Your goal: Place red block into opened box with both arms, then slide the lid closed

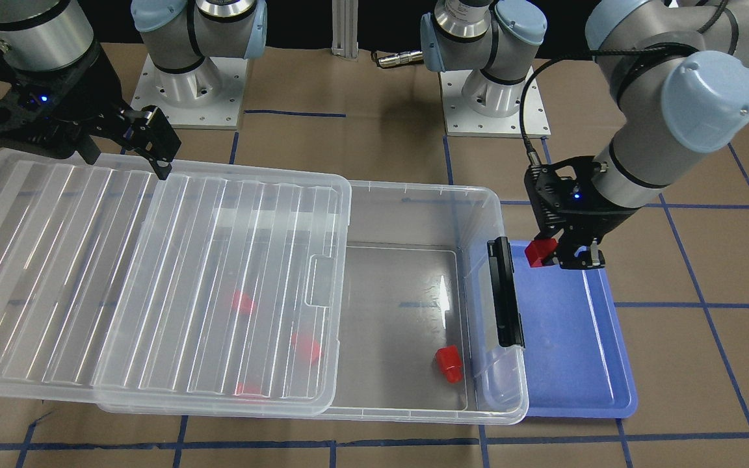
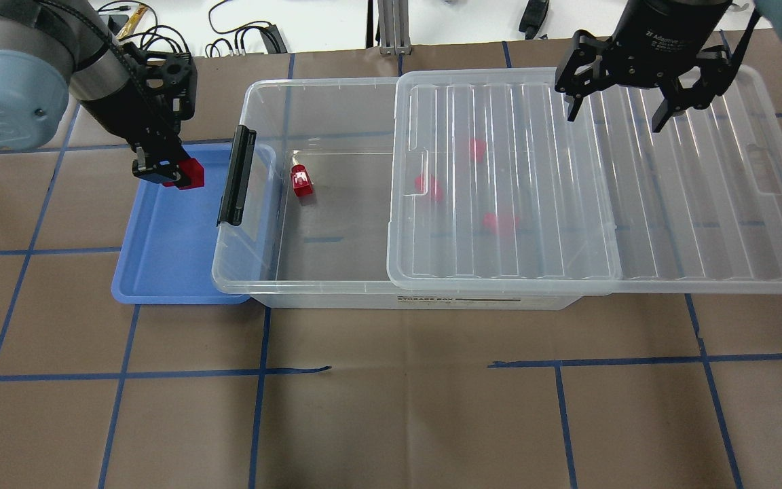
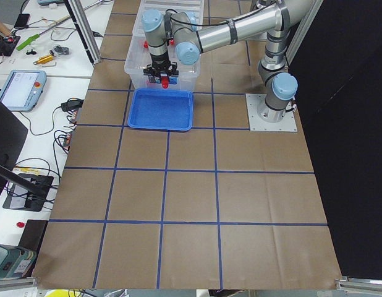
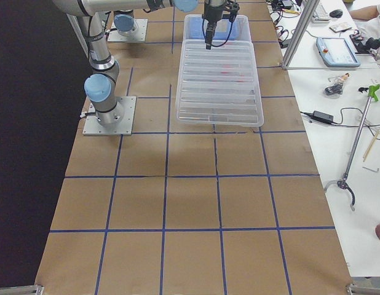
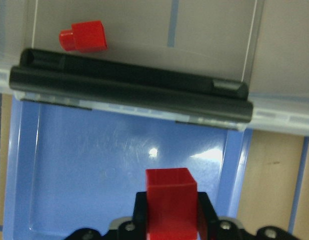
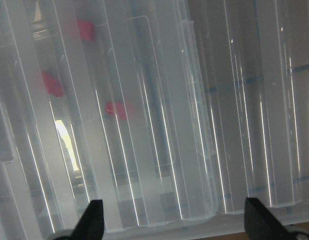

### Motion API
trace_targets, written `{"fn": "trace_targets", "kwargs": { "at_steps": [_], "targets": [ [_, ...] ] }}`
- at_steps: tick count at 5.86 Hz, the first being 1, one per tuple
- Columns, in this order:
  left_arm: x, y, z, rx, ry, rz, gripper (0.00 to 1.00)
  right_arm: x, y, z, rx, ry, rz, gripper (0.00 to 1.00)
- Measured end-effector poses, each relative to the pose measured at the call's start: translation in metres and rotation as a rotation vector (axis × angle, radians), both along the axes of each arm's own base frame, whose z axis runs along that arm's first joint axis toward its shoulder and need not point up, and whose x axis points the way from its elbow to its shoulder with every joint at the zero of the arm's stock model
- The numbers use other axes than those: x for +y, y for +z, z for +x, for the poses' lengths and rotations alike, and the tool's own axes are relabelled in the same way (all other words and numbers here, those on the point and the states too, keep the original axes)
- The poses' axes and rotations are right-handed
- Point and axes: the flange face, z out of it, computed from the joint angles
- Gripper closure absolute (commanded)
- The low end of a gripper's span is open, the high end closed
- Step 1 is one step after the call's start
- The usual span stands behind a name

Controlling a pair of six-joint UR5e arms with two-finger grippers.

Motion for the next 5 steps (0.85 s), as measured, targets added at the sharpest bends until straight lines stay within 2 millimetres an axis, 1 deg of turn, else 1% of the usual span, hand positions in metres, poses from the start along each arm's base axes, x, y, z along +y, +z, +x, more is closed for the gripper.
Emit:
{"fn": "trace_targets", "kwargs": {
  "at_steps": [1, 2, 3, 4, 5],
  "targets": [
    [0.005, -0.004, -0.039, 0.024, -0.016, -0.007, 1.0, 0.0, 0.0, 0.0, 0.001, 0.0, 0.0, 0.0],
    [0.008, -0.023, -0.079, 0.052, -0.043, -0.006, 0.99, 0.0, 0.0, 0.0, 0.002, 0.0, -0.001, 0.0],
    [0.008, -0.051, -0.102, 0.067, -0.062, 0.005, 0.99, 0.0, 0.0, -0.001, 0.002, 0.0, -0.001, 0.0],
    [0.008, -0.091, -0.118, 0.085, -0.079, 0.017, 0.97, 0.0, 0.0, -0.001, 0.002, 0.0, -0.001, 0.0],
    [0.011, -0.128, -0.126, 0.102, -0.093, 0.027, 0.94, 0.0, 0.0, -0.002, 0.003, -0.002, -0.001, 0.0]
  ]
}}
